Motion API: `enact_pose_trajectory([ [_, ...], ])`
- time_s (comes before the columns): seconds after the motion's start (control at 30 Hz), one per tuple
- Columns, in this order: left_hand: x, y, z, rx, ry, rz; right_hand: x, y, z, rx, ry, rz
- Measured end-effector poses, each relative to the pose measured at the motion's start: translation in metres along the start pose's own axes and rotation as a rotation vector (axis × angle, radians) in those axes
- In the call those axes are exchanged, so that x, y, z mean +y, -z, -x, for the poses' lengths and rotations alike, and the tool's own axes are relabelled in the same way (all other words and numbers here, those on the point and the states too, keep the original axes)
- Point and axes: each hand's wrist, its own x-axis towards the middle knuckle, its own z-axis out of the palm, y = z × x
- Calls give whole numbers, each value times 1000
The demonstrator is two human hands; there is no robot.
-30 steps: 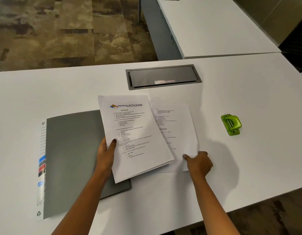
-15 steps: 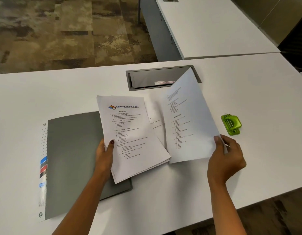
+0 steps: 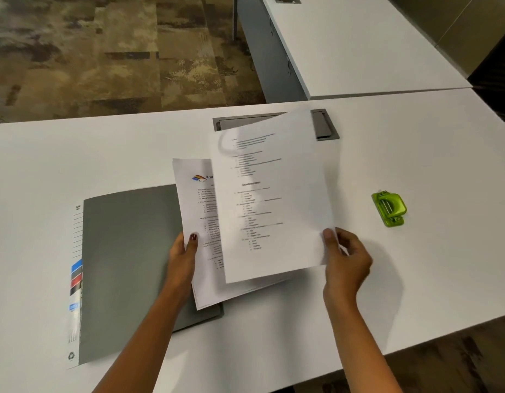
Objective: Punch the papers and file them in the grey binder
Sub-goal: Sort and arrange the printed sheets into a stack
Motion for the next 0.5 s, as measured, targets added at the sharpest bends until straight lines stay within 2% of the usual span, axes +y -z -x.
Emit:
enact_pose_trajectory([
  [0.17, 7, -10, 9, 34, -6, 58, 22, -12, 18, -93, -34, 49],
  [0.5, 7, -11, 3, -24, 26, 117, 37, -13, 17, -319, -32, 191],
])
